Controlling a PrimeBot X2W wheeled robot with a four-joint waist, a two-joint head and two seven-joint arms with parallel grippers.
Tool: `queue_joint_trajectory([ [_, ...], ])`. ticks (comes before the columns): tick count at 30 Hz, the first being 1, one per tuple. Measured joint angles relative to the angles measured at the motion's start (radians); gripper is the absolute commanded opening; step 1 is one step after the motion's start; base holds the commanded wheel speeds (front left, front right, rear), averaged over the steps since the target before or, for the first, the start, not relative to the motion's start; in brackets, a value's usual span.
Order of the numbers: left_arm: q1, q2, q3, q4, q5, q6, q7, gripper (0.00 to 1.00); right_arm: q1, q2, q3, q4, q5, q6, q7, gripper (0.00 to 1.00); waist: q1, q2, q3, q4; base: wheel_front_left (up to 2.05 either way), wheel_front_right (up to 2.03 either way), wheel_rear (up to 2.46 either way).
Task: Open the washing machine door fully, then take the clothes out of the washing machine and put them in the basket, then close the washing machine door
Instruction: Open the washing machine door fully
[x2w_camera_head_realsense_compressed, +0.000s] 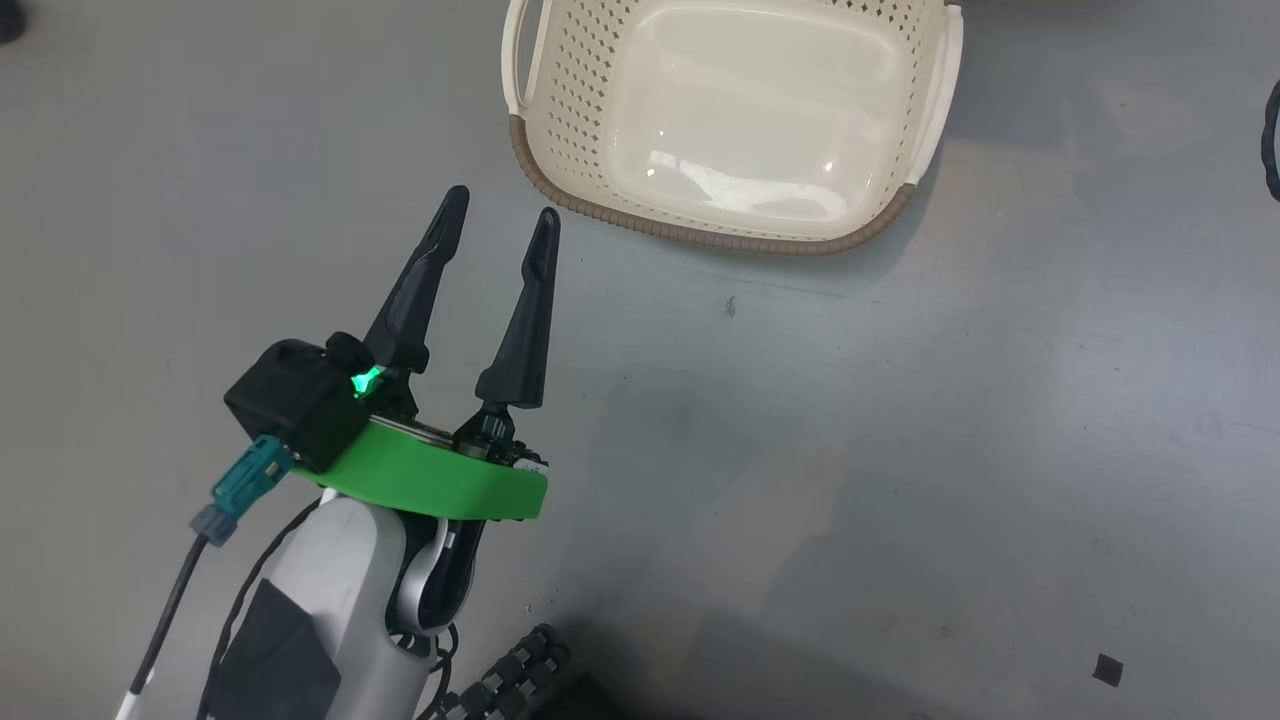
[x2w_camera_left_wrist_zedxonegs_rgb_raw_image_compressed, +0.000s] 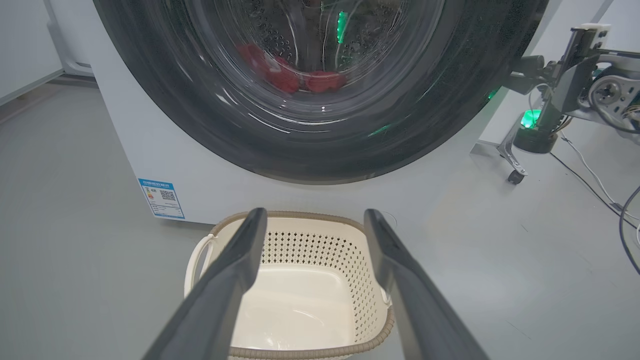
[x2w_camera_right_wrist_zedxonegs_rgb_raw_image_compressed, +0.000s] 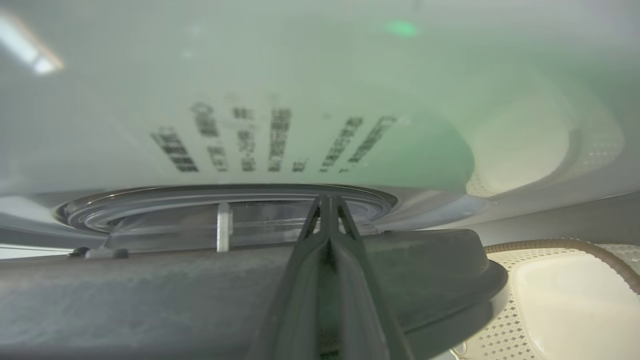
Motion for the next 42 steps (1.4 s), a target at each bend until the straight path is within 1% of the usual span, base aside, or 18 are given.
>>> queue_joint_trajectory([
  [4,-0.010,0.000,0.006,-0.006,0.000,0.003,0.000,1.00,0.000,-0.007,0.005,0.015,0.016,0.003,0.045,0.00,0.0000,0.0000,-0.001,-0.001,0.00,0.00,0.00],
  [8,-0.023,0.000,0.013,-0.011,0.000,0.012,0.000,1.00,0.009,-0.016,0.020,0.028,0.038,0.014,0.098,0.00,0.0000,0.0000,-0.004,-0.004,0.00,0.00,0.00],
  [9,-0.023,0.000,0.013,-0.011,0.000,0.012,0.000,1.00,0.009,-0.016,0.020,0.028,0.038,0.014,0.098,0.00,0.0000,0.0000,-0.004,-0.004,0.00,0.00,0.00],
  [10,-0.023,-0.001,0.020,-0.010,0.000,0.013,0.000,1.00,0.021,-0.016,0.038,0.039,0.044,0.032,0.131,0.00,0.0000,0.0000,-0.009,-0.007,0.00,0.00,0.00],
  [12,-0.023,-0.001,0.025,-0.010,0.000,0.013,0.000,1.00,0.030,-0.010,0.048,0.044,0.049,0.037,0.150,0.00,0.0000,0.0000,-0.012,-0.009,0.00,0.00,0.00],
  [18,-0.023,-0.001,0.035,-0.010,0.000,0.013,0.000,1.00,0.091,0.048,0.109,0.061,0.060,0.060,0.237,0.00,0.0000,0.0000,-0.034,-0.018,0.00,0.00,0.00],
  [22,-0.023,-0.001,0.039,-0.009,0.000,0.013,0.000,1.00,0.121,0.050,0.133,0.068,0.060,0.073,0.283,0.00,0.0000,0.0000,-0.051,-0.021,0.00,0.00,0.00],
  [25,-0.023,-0.001,0.041,-0.009,0.000,0.013,0.000,1.00,0.146,0.051,0.148,0.070,0.062,0.076,0.312,0.00,0.0000,0.0000,-0.063,-0.021,0.00,0.00,0.00],
  [31,-0.023,-0.001,0.044,-0.007,-0.003,0.017,0.000,1.00,0.210,0.060,0.166,0.081,0.081,0.092,0.354,0.00,0.0000,0.0000,-0.089,-0.015,0.00,0.00,0.00],
  [42,-0.019,-0.001,0.049,0.004,-0.018,0.020,0.000,1.00,0.348,0.099,0.218,0.094,0.132,0.116,0.377,0.00,0.0000,0.0000,-0.147,0.007,0.00,0.00,0.00],
])
